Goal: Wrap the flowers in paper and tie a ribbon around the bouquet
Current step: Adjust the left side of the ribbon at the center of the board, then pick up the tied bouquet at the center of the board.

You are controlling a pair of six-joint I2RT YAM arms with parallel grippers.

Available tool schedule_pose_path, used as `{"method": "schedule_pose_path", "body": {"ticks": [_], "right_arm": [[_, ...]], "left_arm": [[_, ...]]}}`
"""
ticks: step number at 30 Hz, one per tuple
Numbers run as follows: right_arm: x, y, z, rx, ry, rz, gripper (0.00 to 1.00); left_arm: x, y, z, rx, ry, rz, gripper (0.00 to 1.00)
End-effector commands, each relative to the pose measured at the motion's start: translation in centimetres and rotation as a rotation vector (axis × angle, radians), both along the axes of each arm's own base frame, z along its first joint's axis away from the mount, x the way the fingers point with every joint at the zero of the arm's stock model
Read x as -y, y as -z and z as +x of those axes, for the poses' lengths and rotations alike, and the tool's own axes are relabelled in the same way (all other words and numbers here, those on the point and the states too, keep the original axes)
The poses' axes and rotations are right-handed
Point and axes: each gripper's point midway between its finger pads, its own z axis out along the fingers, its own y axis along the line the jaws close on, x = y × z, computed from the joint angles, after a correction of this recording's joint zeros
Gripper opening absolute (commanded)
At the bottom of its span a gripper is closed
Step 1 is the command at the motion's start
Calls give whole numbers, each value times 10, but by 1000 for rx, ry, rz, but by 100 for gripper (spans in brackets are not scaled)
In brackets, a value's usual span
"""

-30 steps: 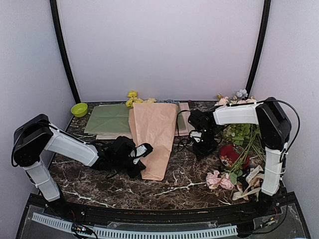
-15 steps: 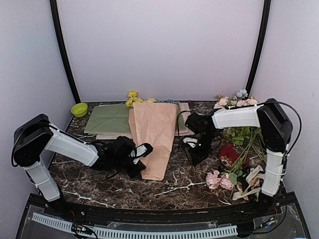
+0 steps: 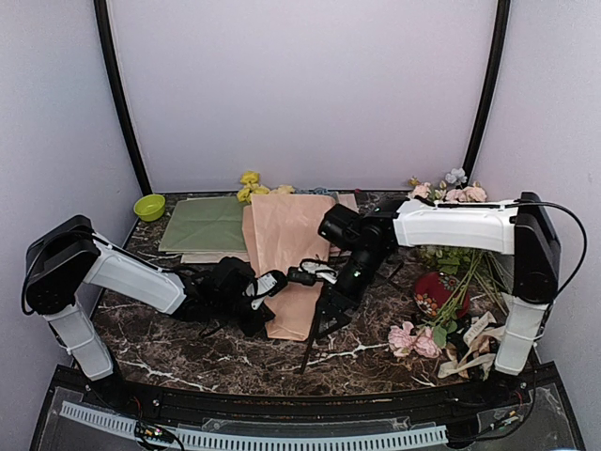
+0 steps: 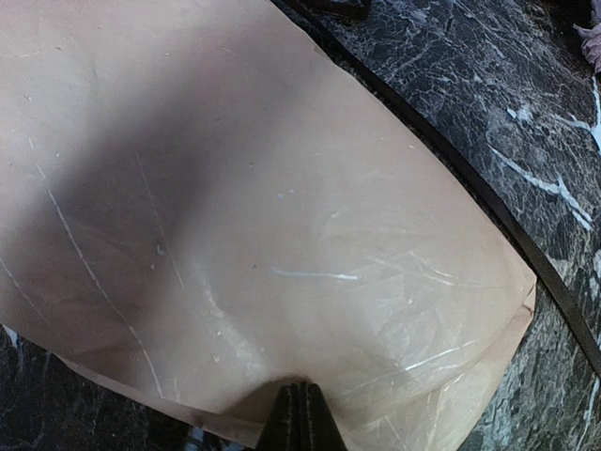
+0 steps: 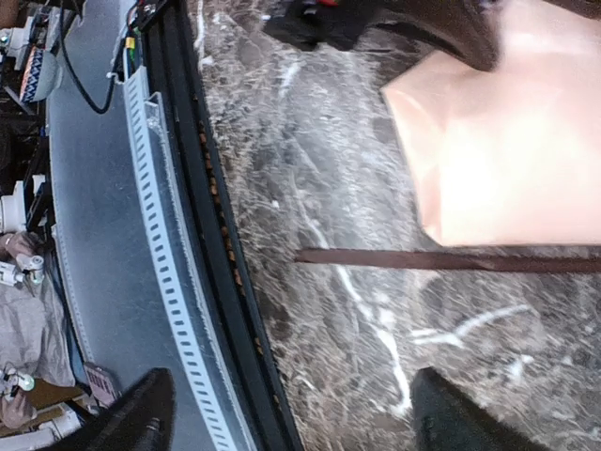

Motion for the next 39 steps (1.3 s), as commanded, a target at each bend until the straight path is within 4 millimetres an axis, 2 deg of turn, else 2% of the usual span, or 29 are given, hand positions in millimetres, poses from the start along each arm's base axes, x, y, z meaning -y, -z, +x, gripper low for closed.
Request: {"method": "schedule_pose_path", "body": {"ticks": [1,3,4,5,6,8,10,13,15,16,18,20,22,25,27,28,30,32,34,39], "right_arm": [[19,-2,69,79,251,29,100],[23,-1,110,108,435,52,100],[19,-9,133,144,506,113,100],[20,-13,146,159,572,135,100],[14,-24,167,222,630,214,100],[12,-51,196,366,711,319,100],[18,-78,223,550,772,384,100],[32,-130,254,802,890,496,100],[56,-160,269,938,1066,612,100],[66,-176,268,974,1117,691,100],[72,-184,267,967,1116,777,100],[67,-179,266,880,1096,825,100],[43,-159,258,775,955,812,100],[18,-108,250,519,896,680,77],[11,-62,240,333,918,538,68],[13,-38,234,270,948,456,67],[11,-15,230,198,990,369,67],[8,14,213,99,989,328,69],[3,31,204,25,992,302,71],[-6,51,197,-44,977,253,71]], "left_arm": [[-41,54,-43,-194,16,188,0],[-41,54,-43,-195,16,188,0],[-41,54,-43,-195,17,187,0],[-40,54,-43,-195,17,186,0],[-41,54,-43,-194,18,187,0],[-41,54,-43,-195,17,187,0],[-41,54,-43,-195,15,188,0],[-42,54,-43,-195,14,189,0],[-41,54,-43,-193,13,189,0],[-41,54,-43,-194,12,189,0],[-42,55,-43,-195,11,192,0],[-42,54,-42,-193,10,191,0],[-42,54,-42,-192,8,191,0],[-42,55,-42,-192,6,194,0],[-42,55,-42,-194,7,193,0],[-42,55,-42,-195,6,193,0],[-42,56,-42,-197,6,194,0],[-42,56,-42,-199,10,194,0],[-42,56,-42,-200,11,194,0],[-42,55,-42,-198,10,192,0]]}}
